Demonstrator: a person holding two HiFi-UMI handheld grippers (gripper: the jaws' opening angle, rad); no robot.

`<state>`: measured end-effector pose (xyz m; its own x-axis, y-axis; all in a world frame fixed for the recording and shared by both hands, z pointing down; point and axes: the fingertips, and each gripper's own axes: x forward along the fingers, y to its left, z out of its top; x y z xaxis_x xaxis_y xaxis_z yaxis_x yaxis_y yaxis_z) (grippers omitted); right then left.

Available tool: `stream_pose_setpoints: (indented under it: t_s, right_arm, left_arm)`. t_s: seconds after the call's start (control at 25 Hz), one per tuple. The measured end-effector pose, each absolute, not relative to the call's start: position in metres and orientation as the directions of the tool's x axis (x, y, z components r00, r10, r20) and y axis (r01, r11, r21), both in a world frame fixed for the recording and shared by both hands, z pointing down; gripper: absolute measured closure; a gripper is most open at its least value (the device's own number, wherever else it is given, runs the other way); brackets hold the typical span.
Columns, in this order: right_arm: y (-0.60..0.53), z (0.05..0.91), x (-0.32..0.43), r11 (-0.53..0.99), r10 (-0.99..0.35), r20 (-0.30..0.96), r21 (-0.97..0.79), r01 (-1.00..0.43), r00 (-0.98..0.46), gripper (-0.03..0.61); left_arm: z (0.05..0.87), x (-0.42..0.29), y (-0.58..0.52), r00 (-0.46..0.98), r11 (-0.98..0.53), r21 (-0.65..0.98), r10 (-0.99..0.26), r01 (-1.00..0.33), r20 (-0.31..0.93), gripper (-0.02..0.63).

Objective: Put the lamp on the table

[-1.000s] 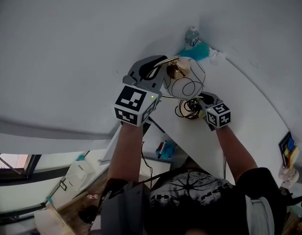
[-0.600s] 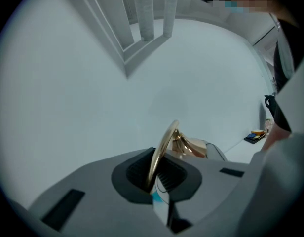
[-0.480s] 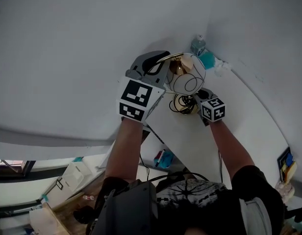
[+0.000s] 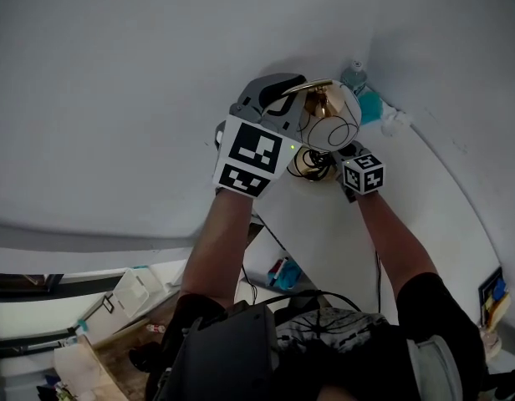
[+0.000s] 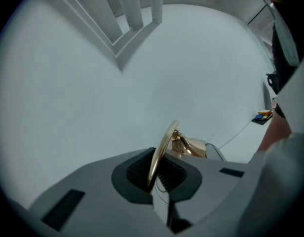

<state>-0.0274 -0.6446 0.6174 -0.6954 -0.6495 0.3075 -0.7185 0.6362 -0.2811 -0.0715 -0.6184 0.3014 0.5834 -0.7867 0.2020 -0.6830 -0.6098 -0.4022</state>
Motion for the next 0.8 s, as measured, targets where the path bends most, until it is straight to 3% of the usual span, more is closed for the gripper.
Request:
stream_pose_setpoints:
  t_s: [0.8]
  right_arm:
    - [-0.652,0.653,-0.028,0.633,-0.631,0.313,-0.322,-0.704,-0.71,0.554]
  left_arm:
    - [0.331,-0.043,-0.65,0.579,-0.632,-0.429,-0.771,-0.646,0.265,0.598]
